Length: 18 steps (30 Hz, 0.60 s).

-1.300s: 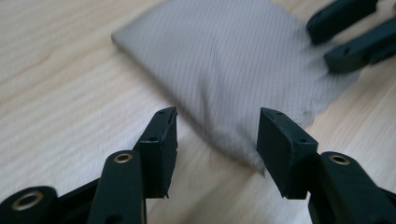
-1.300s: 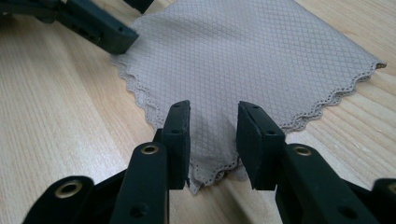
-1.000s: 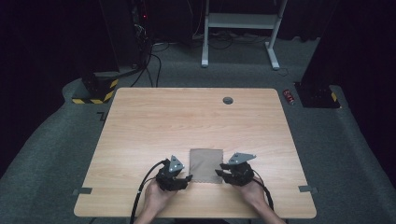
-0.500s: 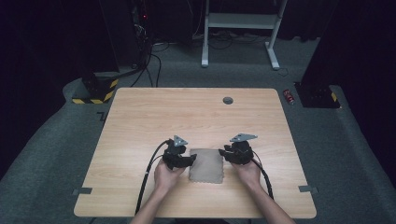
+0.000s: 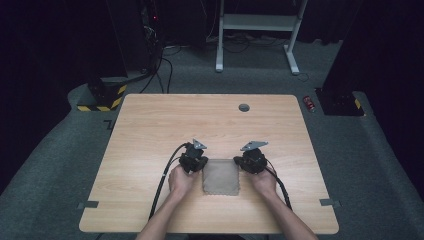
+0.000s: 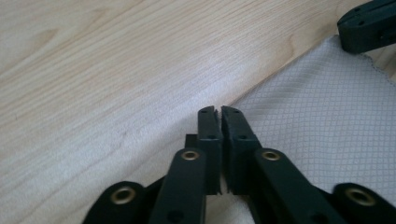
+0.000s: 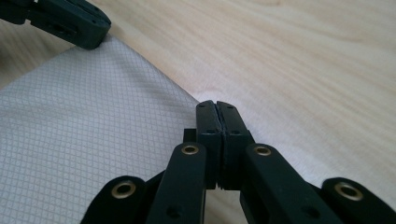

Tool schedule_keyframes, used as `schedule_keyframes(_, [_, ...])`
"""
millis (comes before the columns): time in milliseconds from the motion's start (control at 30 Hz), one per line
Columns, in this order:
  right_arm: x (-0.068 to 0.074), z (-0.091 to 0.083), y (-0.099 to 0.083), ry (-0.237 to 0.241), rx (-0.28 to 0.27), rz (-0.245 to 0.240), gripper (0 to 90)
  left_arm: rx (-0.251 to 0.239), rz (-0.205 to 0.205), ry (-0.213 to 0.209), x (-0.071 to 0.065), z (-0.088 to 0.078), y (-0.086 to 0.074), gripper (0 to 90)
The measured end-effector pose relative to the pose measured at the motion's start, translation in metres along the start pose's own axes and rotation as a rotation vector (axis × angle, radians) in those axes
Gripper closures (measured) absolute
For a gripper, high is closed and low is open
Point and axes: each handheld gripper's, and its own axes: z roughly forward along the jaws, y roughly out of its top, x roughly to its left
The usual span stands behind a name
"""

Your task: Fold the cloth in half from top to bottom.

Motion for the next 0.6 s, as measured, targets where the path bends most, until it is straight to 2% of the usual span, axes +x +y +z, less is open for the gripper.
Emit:
schedule_keyframes(233, [-0.007, 0.004, 0.012, -0.043, -0.014, 0.003, 88.8, -0.027, 0.033, 0.035, 0.009, 0.006, 0.015, 89.1])
schedule_keyframes(267, [-0.008, 0.006, 0.014, -0.051, -0.009, 0.007, 88.8, -0.033, 0.018, 0.041, 0.012, 0.009, 0.017, 89.1])
schedule_keyframes(433, [-0.014, 0.017, 0.023, -0.082, -0.004, 0.021, 88.7, -0.050, 0.018, 0.080, 0.018, 0.019, 0.022, 88.0])
schedule_keyframes(467, [-0.015, 0.019, 0.024, -0.090, -0.001, 0.020, 88.7, -0.057, 0.015, 0.095, 0.017, 0.018, 0.022, 86.3])
schedule_keyframes(600, [-0.016, 0.025, 0.027, -0.103, 0.011, 0.023, 88.4, -0.104, 0.023, 0.070, 0.008, 0.003, 0.012, 67.5])
